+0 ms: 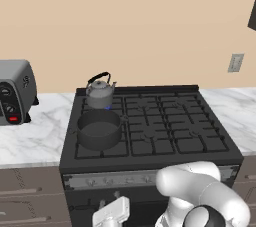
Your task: Pick the kettle from the cabinet and place it on a stove burner. Then pick the pot from the counter and place it on another stove burner. Finally, turn both burners on.
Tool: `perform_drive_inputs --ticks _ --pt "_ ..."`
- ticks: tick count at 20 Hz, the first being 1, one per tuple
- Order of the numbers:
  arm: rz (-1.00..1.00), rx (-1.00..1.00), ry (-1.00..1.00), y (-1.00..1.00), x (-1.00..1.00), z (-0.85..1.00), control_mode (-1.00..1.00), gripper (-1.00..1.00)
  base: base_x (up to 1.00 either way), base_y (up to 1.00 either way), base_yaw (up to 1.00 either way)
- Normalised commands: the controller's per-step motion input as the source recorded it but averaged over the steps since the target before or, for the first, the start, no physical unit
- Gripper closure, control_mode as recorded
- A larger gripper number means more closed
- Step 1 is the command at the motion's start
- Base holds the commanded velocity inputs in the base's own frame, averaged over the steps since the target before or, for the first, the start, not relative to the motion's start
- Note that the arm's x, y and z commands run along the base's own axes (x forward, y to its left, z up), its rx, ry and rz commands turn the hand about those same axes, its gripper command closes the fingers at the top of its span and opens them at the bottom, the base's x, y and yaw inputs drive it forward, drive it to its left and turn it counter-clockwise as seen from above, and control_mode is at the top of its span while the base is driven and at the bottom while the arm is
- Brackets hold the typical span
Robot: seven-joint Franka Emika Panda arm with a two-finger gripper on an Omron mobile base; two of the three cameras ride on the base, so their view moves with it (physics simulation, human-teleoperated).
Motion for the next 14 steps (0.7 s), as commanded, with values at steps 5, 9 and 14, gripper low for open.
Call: perform_drive_inputs --ticks 5,9,14 --pt "0.07 0.08 -0.05 0.22 -0.29 0.12 -1.00 -1.00 0.00 0.00 0.00" --pt "0.08 0.16 -0.05 0.00 -0.25 0.00 -1.00 -1.00 0.00 0.00 0.00" --pt "0.05 0.21 -0.10 0.03 -0.06 0.00 -1.00 -1.00 0.00 0.00 0.00"
